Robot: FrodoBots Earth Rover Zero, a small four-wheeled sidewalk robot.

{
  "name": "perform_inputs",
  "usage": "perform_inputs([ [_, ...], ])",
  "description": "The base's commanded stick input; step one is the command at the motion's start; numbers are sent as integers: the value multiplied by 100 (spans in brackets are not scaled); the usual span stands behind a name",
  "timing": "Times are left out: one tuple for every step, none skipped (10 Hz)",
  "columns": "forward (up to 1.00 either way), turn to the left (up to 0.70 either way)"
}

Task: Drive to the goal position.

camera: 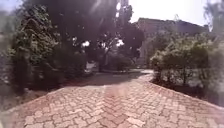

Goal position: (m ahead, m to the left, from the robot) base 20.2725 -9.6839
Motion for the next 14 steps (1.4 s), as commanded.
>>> perform_inputs([
  [70,0],
  [70,0],
  [70,0],
  [70,0],
  [70,0],
  [70,0],
  [70,0],
  [70,0],
  [70,0],
  [70,0],
  [70,0],
  [70,-35],
  [70,-35],
  [70,-35],
])
